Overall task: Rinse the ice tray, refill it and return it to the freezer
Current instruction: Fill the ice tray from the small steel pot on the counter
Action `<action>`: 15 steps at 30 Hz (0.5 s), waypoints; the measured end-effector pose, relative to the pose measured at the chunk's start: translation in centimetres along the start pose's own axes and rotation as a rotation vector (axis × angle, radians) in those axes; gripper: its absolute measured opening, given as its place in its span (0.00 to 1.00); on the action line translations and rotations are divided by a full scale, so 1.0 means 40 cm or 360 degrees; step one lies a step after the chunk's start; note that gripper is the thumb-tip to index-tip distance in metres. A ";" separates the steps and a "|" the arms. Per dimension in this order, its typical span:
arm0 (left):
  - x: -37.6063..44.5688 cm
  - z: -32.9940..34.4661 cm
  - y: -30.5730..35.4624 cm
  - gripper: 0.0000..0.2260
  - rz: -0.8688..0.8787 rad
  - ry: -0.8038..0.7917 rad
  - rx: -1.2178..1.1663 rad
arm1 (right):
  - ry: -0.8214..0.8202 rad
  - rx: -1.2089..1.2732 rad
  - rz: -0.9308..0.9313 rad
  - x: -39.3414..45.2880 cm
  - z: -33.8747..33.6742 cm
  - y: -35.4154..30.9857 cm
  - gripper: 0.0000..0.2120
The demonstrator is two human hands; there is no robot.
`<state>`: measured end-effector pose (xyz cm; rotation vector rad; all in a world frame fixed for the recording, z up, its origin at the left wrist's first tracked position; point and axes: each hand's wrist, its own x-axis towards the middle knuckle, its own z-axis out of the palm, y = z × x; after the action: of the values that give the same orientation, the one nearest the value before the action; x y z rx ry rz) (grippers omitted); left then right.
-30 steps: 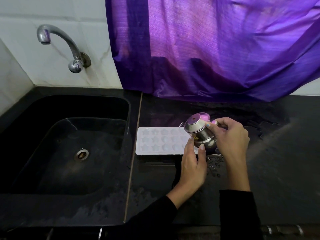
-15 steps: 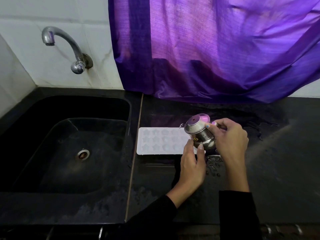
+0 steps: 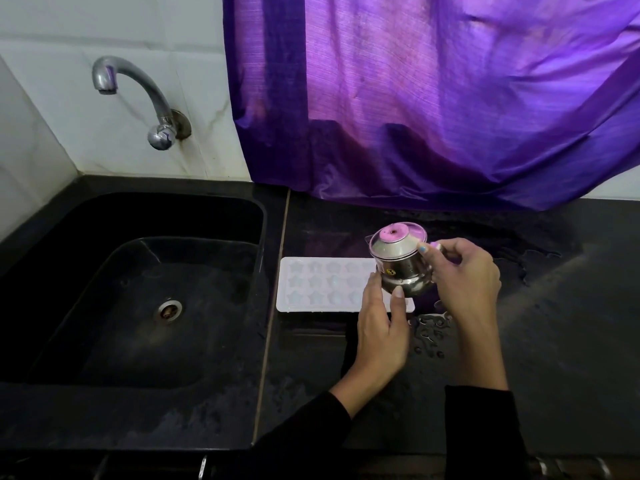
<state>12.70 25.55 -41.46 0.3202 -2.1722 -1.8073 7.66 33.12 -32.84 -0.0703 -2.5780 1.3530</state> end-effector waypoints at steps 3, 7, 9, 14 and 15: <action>0.000 -0.007 0.004 0.23 0.0001 0.0016 -0.0040 | -0.0030 -0.0025 -0.0021 0.003 0.009 -0.005 0.08; 0.000 -0.017 0.000 0.20 -0.0015 0.0016 -0.0068 | -0.0113 -0.0094 -0.0067 0.004 0.019 -0.013 0.10; 0.000 -0.018 -0.005 0.19 -0.0029 0.0022 -0.0055 | -0.0141 -0.0127 -0.0074 0.002 0.024 -0.016 0.09; 0.004 -0.022 -0.016 0.19 -0.0071 0.0030 -0.0035 | -0.0161 -0.0191 -0.0096 -0.002 0.038 -0.022 0.06; 0.004 -0.022 -0.017 0.19 -0.0083 0.0025 -0.0039 | -0.0163 -0.0202 -0.0099 -0.003 0.040 -0.023 0.06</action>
<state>12.86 24.54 -41.98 0.3875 -2.1484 -1.8517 7.47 31.27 -32.99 0.0594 -2.7247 1.2001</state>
